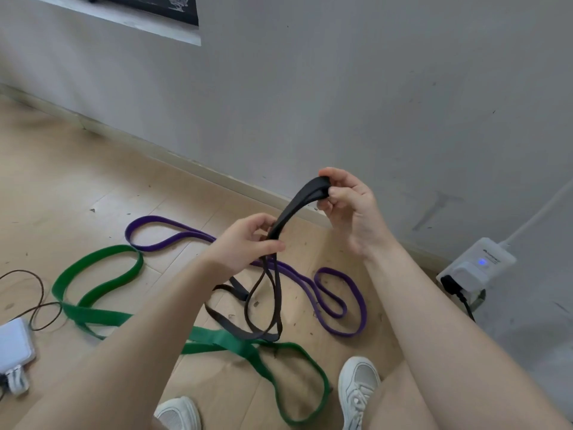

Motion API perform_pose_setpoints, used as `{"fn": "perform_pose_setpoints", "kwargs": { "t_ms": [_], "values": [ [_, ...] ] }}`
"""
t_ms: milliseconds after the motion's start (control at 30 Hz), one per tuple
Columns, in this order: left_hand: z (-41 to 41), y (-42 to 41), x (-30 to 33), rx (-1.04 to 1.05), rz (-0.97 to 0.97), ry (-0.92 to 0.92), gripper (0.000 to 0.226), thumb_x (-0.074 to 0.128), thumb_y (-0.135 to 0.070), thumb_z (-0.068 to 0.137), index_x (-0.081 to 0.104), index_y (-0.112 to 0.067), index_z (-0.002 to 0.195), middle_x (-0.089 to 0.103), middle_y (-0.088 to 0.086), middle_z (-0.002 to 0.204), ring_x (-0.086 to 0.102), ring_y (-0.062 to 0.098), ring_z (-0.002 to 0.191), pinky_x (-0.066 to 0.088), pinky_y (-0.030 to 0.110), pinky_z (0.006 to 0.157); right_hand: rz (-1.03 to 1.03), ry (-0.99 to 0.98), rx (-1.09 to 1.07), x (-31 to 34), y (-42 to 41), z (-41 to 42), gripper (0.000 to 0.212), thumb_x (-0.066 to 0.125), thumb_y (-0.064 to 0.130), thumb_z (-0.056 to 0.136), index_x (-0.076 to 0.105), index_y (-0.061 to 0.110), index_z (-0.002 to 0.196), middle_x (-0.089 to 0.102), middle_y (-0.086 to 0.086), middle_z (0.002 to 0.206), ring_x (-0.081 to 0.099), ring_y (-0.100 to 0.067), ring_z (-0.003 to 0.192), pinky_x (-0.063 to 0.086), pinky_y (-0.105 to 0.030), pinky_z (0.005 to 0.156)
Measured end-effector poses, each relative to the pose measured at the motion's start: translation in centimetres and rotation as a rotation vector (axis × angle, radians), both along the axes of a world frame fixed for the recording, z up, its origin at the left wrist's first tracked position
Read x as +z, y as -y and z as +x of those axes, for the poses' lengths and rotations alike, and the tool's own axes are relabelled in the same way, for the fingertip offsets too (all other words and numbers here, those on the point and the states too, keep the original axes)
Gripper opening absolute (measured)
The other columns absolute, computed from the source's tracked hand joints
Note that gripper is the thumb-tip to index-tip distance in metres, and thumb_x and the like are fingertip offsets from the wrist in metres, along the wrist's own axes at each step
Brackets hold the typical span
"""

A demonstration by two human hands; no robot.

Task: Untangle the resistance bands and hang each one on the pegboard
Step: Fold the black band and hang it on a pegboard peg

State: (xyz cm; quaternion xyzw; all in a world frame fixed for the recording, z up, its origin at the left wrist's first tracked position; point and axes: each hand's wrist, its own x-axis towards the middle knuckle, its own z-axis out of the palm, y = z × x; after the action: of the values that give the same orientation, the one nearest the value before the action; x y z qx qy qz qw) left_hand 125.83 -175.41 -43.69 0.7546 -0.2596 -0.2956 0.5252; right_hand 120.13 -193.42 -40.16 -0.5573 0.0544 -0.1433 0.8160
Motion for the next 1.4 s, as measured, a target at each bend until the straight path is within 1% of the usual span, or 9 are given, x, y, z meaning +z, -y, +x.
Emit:
{"fn": "perform_pose_setpoints", "kwargs": {
  "t_ms": [100, 233, 400, 633, 700, 867, 1033, 1200, 1400],
  "values": [
    [0.3, 0.1, 0.7, 0.114, -0.072, 0.095, 0.017, 0.065, -0.015, 0.084, 0.057, -0.025, 0.096, 0.066, -0.004, 0.09, 0.067, 0.012, 0.087, 0.054, 0.039, 0.088, 0.029, -0.107, -0.124, -0.6, -0.4, 0.7, 0.036, 0.05, 0.004, 0.093, 0.051, 0.019, 0.126, 0.055, 0.001, 0.116, 0.061, -0.01, 0.09, 0.051, -0.023, 0.085],
    [1.3, 0.0, 2.6, 0.314, -0.154, 0.139, 0.015, 0.065, -0.015, 0.085, 0.056, -0.022, 0.094, 0.068, 0.002, 0.086, 0.068, 0.016, 0.085, 0.055, 0.04, 0.086, -0.481, -0.362, -0.065, -1.9, -2.5, -0.1, 0.047, 0.052, 0.027, 0.094, 0.039, 0.024, 0.139, 0.046, 0.004, 0.139, 0.047, -0.012, 0.124, 0.039, -0.034, 0.106],
    [1.7, 1.3, 7.4, 0.381, -0.095, 0.345, 0.017, 0.067, -0.021, 0.084, 0.059, -0.014, 0.097, 0.064, -0.002, 0.082, 0.066, 0.019, 0.081, 0.056, 0.033, 0.076, -0.687, -0.359, 0.189, -2.2, -6.4, -0.4, 0.04, 0.05, 0.025, 0.096, 0.043, 0.02, 0.135, 0.05, 0.01, 0.133, 0.044, -0.004, 0.123, 0.035, -0.026, 0.105],
    [1.2, 2.9, 16.5, 0.498, -0.17, 0.504, 0.019, 0.071, -0.027, 0.08, 0.063, -0.011, 0.087, 0.06, -0.004, 0.072, 0.062, 0.016, 0.072, 0.057, 0.035, 0.072, -0.714, -0.167, -0.334, 3.1, -8.8, 0.5, 0.016, 0.057, 0.027, 0.091, 0.064, 0.013, 0.091, 0.067, -0.002, 0.081, 0.063, -0.019, 0.078, 0.053, -0.042, 0.077],
    [0.9, 2.7, 18.4, 0.508, -0.265, 0.427, 0.014, 0.068, -0.027, 0.083, 0.064, -0.014, 0.086, 0.065, -0.003, 0.076, 0.064, 0.014, 0.074, 0.057, 0.034, 0.076, -0.645, -0.138, -0.324, 5.4, -8.8, 0.4, 0.02, 0.049, 0.026, 0.095, 0.062, 0.011, 0.091, 0.067, -0.01, 0.083, 0.064, -0.025, 0.078, 0.053, -0.048, 0.076],
    [0.9, 1.6, 19.2, 0.471, -0.34, 0.214, 0.015, 0.061, -0.019, 0.089, 0.063, -0.007, 0.08, 0.063, 0.003, 0.067, 0.065, 0.016, 0.066, 0.058, 0.037, 0.077, -0.321, -0.017, -0.134, 10.0, -7.8, -0.1, 0.017, 0.043, 0.016, 0.099, 0.056, 0.015, 0.109, 0.062, -0.003, 0.081, 0.061, -0.007, 0.065, 0.053, -0.019, 0.06],
    [0.3, 1.8, 18.3, 0.49, -0.47, -0.083, 0.016, 0.051, -0.014, 0.095, 0.059, -0.003, 0.086, 0.056, 0.004, 0.068, 0.061, 0.018, 0.067, 0.055, 0.027, 0.068, -0.531, -0.122, -0.069, 9.0, -7.4, -0.2, 0.023, 0.04, 0.014, 0.098, 0.058, 0.022, 0.109, 0.065, 0.003, 0.097, 0.06, -0.014, 0.096, 0.044, -0.026, 0.079],
    [-0.6, 1.3, 17.5, 0.411, -0.614, -0.485, 0.027, 0.031, -0.012, 0.102, 0.052, 0.004, 0.095, 0.054, 0.01, 0.078, 0.06, 0.022, 0.078, 0.052, 0.031, 0.079, -0.701, -0.232, -0.203, 5.5, -7.2, -0.8, 0.028, 0.041, 0.012, 0.097, 0.058, 0.018, 0.119, 0.065, -0.002, 0.113, 0.057, -0.017, 0.108, 0.042, -0.028, 0.085],
    [-1.2, 1.2, 16.7, 0.457, -0.672, -0.491, 0.02, 0.038, -0.007, 0.1, 0.053, 0.007, 0.096, 0.063, 0.015, 0.083, 0.064, 0.022, 0.08, 0.055, 0.028, 0.072, -0.051, -0.152, -0.018, 5.4, -8.2, -1.9, 0.02, 0.04, 0.013, 0.098, 0.051, 0.013, 0.115, 0.063, -0.007, 0.096, 0.06, -0.017, 0.086, 0.048, -0.028, 0.07]
  ]
}}
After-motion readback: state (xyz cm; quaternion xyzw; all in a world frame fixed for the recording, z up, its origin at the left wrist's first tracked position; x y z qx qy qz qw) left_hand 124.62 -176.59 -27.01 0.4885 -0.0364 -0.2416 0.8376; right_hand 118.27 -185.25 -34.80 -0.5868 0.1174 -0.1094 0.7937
